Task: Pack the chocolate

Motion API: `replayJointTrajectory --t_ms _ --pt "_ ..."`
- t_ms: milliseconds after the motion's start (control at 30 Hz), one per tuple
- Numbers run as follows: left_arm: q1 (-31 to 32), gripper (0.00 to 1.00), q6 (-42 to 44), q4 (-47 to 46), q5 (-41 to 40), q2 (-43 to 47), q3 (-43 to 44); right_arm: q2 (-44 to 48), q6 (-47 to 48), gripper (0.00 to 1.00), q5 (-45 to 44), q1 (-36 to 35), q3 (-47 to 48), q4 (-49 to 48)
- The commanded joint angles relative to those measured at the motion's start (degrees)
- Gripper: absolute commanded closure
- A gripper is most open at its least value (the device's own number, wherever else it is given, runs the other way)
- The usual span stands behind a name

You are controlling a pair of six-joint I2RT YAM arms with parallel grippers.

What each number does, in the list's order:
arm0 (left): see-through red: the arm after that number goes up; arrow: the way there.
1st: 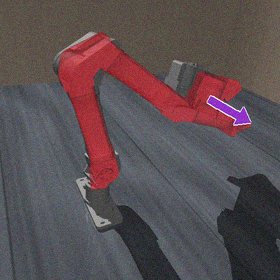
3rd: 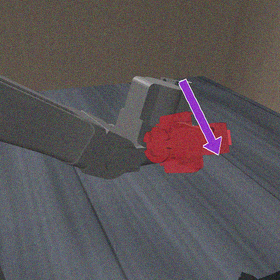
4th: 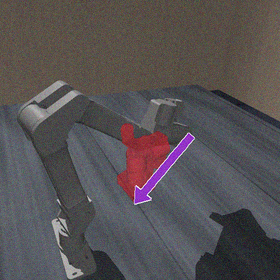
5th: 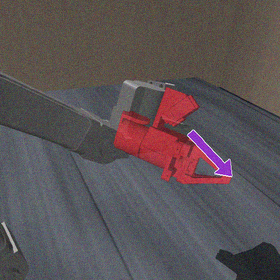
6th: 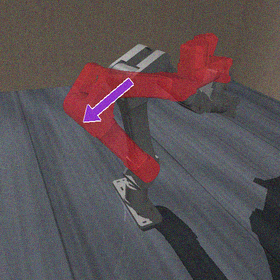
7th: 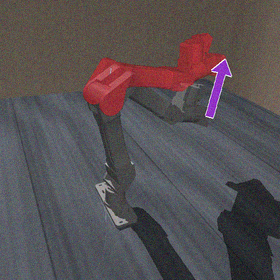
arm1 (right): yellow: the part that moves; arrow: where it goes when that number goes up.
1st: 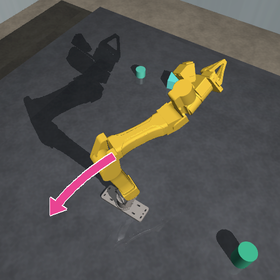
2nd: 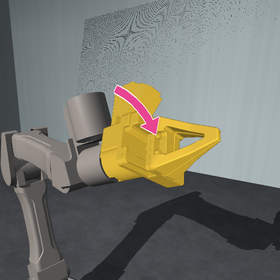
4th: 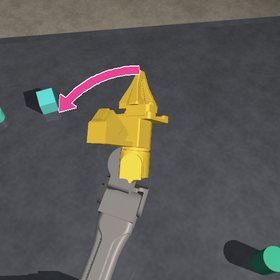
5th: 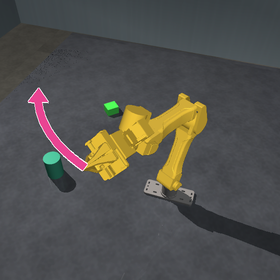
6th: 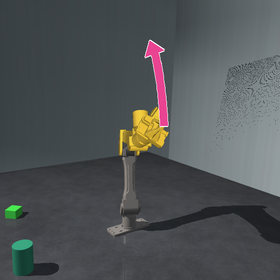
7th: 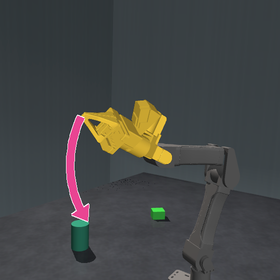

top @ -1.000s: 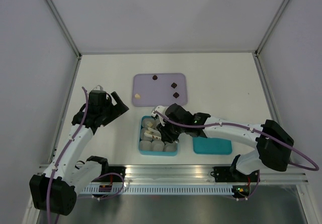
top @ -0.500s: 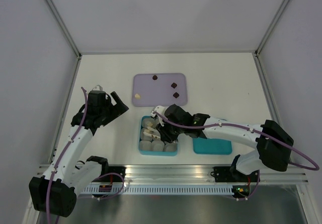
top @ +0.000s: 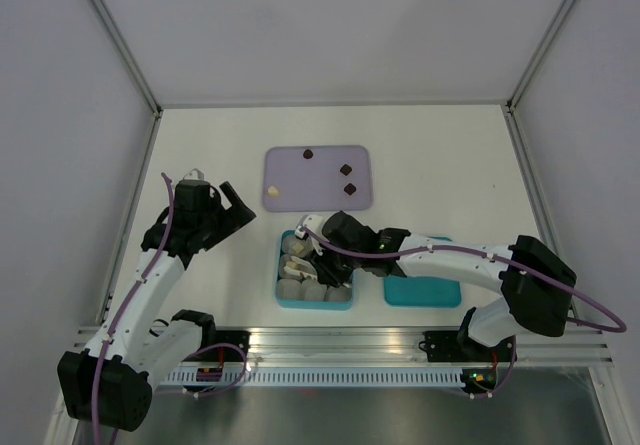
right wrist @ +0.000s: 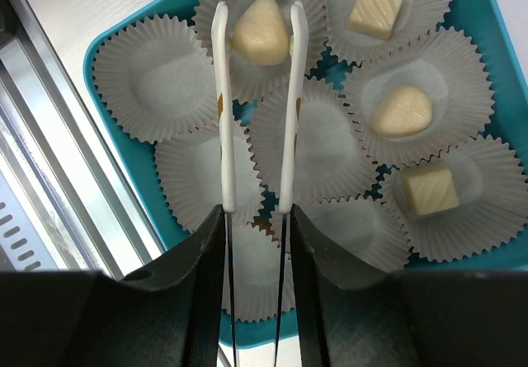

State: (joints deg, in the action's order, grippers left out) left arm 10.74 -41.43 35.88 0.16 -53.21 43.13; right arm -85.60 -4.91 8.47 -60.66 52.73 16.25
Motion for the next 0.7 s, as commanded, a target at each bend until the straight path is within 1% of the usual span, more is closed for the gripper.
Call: replayJointTrajectory --t_ms 0,333,667 --pt "0.2 0.0 2.1 -0.7 0.1 0.0 1.7 -0.6 -0.5 0.84 -0.5 -0.6 0.3 -2.9" --pt "0.2 0.0 2.2 -0.8 0.5 0.3 1.7 -1.8 -1.0 0.83 -1.0 -1.0 0.9 -2.5" --pt "0.2 0.0 2.3 -0.8 0.5 -0.3 1.6 -2.7 -1.3 0.78 -2.0 -1.1 1.2 -2.6"
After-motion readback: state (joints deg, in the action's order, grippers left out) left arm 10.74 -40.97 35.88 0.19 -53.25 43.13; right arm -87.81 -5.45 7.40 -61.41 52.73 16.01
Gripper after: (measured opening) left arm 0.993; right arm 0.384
